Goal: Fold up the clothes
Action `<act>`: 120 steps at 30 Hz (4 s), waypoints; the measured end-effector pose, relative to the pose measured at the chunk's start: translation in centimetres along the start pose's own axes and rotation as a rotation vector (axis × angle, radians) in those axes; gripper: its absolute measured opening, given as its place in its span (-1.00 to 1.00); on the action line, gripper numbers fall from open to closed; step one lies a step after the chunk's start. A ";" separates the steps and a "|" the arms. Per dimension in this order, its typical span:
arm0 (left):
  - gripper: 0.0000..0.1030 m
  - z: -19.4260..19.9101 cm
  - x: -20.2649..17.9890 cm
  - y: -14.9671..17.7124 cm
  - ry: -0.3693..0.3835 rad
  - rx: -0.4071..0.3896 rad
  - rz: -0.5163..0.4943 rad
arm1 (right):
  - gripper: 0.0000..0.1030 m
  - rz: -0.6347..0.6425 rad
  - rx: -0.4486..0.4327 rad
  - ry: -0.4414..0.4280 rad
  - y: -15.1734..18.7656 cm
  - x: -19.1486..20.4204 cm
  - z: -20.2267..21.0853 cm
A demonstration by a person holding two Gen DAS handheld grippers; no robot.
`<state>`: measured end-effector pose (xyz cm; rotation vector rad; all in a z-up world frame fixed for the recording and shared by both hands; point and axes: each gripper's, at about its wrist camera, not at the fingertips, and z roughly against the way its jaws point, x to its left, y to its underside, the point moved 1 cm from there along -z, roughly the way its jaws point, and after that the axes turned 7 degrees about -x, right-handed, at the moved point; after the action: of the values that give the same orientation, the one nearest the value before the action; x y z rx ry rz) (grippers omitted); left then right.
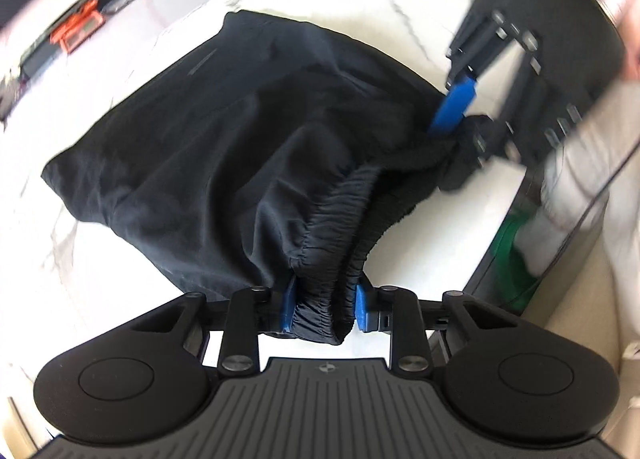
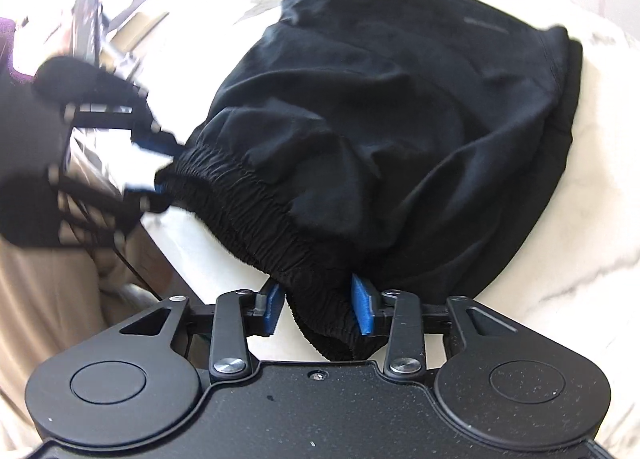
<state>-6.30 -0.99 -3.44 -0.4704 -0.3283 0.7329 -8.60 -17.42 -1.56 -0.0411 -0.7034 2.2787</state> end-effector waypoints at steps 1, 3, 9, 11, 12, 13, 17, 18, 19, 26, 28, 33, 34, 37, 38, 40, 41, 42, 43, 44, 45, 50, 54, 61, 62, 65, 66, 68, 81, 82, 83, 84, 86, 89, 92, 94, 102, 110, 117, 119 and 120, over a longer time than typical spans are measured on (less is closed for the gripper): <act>-0.51 0.1 0.2 -0.1 0.003 -0.001 0.012 | -0.03 0.041 0.003 0.018 0.1 0.7 -0.1; -0.55 0.3 0.4 -0.2 0.005 -0.006 0.032 | 0.04 0.123 0.009 0.065 0.5 2.1 -0.5; -0.60 1.2 1.2 -0.4 0.017 -0.003 0.070 | 0.03 0.267 -0.034 0.238 1.4 4.7 -1.5; -0.60 1.2 1.1 -0.4 0.014 0.009 0.060 | -0.11 0.272 -0.047 0.262 1.5 4.9 -1.5; -0.64 1.1 1.1 -0.4 0.014 0.015 0.054 | -0.23 0.275 -0.049 0.270 1.5 5.0 -1.5; -0.64 1.1 1.0 -0.4 0.016 0.021 0.048 | -0.27 0.279 -0.050 0.278 1.5 5.0 -1.4; -0.66 1.3 0.8 -0.7 0.024 0.032 0.034 | -0.60 0.327 -0.064 0.312 1.8 5.4 -1.0; -0.66 1.5 0.6 -0.9 0.024 0.037 0.020 | -0.63 0.335 -0.069 0.314 1.9 5.4 -0.7; -0.66 1.6 0.4 -1.0 0.024 0.043 0.006 | -0.65 0.330 -0.064 0.306 1.8 5.2 -0.3; -0.69 4.3 -1.7 -2.5 0.032 0.074 -0.119 | -0.71 0.315 -0.026 0.251 1.0 4.8 2.9; -0.69 5.2 -2.2 -2.9 0.034 0.082 -0.154 | -0.72 0.316 -0.011 0.225 0.4 4.8 4.4; -0.77 7.8 -2.2 -4.9 0.019 0.100 -0.223 | -0.73 0.341 0.013 0.184 -1.8 4.6 8.4; -0.77 8.3 -2.0 -5.4 0.009 0.100 -0.234 | -0.73 0.349 0.014 0.181 -2.3 4.5 9.2; -0.77 9.5 -0.3 -7.2 -0.006 0.088 -0.225 | -0.73 0.339 0.010 0.153 -4.7 3.2 11.1; -0.78 9.8 0.5 -8.1 -0.014 0.081 -0.218 | -0.73 0.343 0.007 0.152 -5.4 2.9 11.4; -0.78 10.2 1.8 -9.2 -0.025 0.071 -0.210 | -0.74 0.354 -0.001 0.150 -7.9 1.7 12.4; -0.78 10.3 2.4 -9.6 -0.030 0.068 -0.207 | -0.74 0.350 -0.002 0.148 -8.4 1.4 12.6; -0.78 10.2 3.4 -10.4 -0.036 0.065 -0.200 | -0.74 0.339 -0.003 0.137 -9.7 0.4 12.8; -0.78 9.9 4.3 -10.9 -0.040 0.064 -0.192 | -0.74 0.331 -0.004 0.131 -10.8 -0.4 12.8; -0.78 9.8 4.9 -11.1 -0.040 0.065 -0.186 | -0.74 0.335 -0.001 0.126 -11.7 -1.2 12.7; -0.78 9.5 5.7 -11.4 -0.039 0.067 -0.177 | -0.74 0.339 0.004 0.121 -12.5 -1.7 12.5; -0.78 6.2 10.8 -13.8 -0.020 0.096 -0.123 | -0.74 0.329 0.044 0.069 -16.2 -4.8 11.0; -0.75 2.2 14.5 -14.4 0.012 0.125 -0.060 | -0.74 0.282 0.083 0.018 -19.1 -9.1 7.8; -0.64 -5.0 19.8 -14.1 0.050 0.133 0.065 | -0.72 0.197 0.111 -0.033 -20.1 -15.8 1.4; -0.58 -5.7 20.4 -13.9 0.048 0.127 0.083 | -0.70 0.184 0.112 -0.038 -20.2 -16.7 0.5; -0.30 -8.4 22.5 -13.0 0.027 0.091 0.183 | -0.53 0.141 0.077 -0.019 -19.9 -17.5 -1.2; -0.24 -8.9 23.0 -12.9 0.025 0.078 0.212 | -0.50 0.124 0.063 -0.014 -19.7 -17.7 -1.5; -0.15 -8.9 23.6 -12.6 0.021 0.049 0.250 | -0.23 0.102 0.019 0.001 -19.3 -18.1 -0.9; -0.03 -3.2 23.2 -11.3 0.062 -0.157 0.362 | -0.07 0.028 -0.100 0.055 -15.6 -18.3 4.3; -0.02 -3.4 22.3 -11.3 0.070 -0.142 0.343 | -0.06 0.027 -0.094 0.056 -15.3 -18.5 3.5; -0.01 -3.8 21.7 -11.2 0.071 -0.131 0.331 | -0.05 0.021 -0.090 0.052 -15.1 -18.5 2.6; -0.01 -4.2 21.0 -11.0 0.063 -0.114 0.317 | -0.05 0.014 -0.087 0.049 -14.9 -18.5 1.6; -0.01 -4.9 20.0 -10.0 0.047 -0.085 0.306 | -0.06 0.012 -0.084 0.050 -14.3 -18.4 0.0; -0.01 -5.6 19.7 -8.1 0.048 -0.051 0.328 | -0.39 0.026 -0.085 0.064 -14.0 -18.0 -1.7; -0.01 -5.1 19.8 -6.6 0.045 -0.037 0.342 | -0.69 0.049 -0.097 0.065 -14.2 -17.2 -0.7; -0.01 -4.7 19.8 -5.9 0.059 -0.032 0.349 | -0.71 0.058 -0.109 0.066 -14.5 -16.8 0.1; -0.25 -5.2 17.6 -4.9 0.111 0.070 0.263 | -0.75 0.070 -0.185 0.103 -16.7 -16.2 3.0; -0.65 -5.3 19.5 -4.7 0.127 0.102 0.363 | -0.79 -0.024 -0.207 0.190 -18.5 -18.9 0.7; -0.30 -3.2 20.6 -6.5 0.118 -0.001 0.360 | -0.79 -0.092 -0.174 0.166 -18.0 -21.1 -3.1; -0.23 -2.7 20.9 -8.0 0.113 -0.059 0.355 | -0.78 -0.106 -0.168 0.161 -17.8 -21.5 -3.7; -0.22 -2.8 20.9 -8.7 0.108 -0.077 0.353 | -0.78 -0.114 -0.169 0.157 -17.6 -21.7 -4.0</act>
<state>14.48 7.25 1.22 -0.6480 -0.1732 1.0358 19.52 -19.79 0.09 -0.2511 -0.7927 2.0778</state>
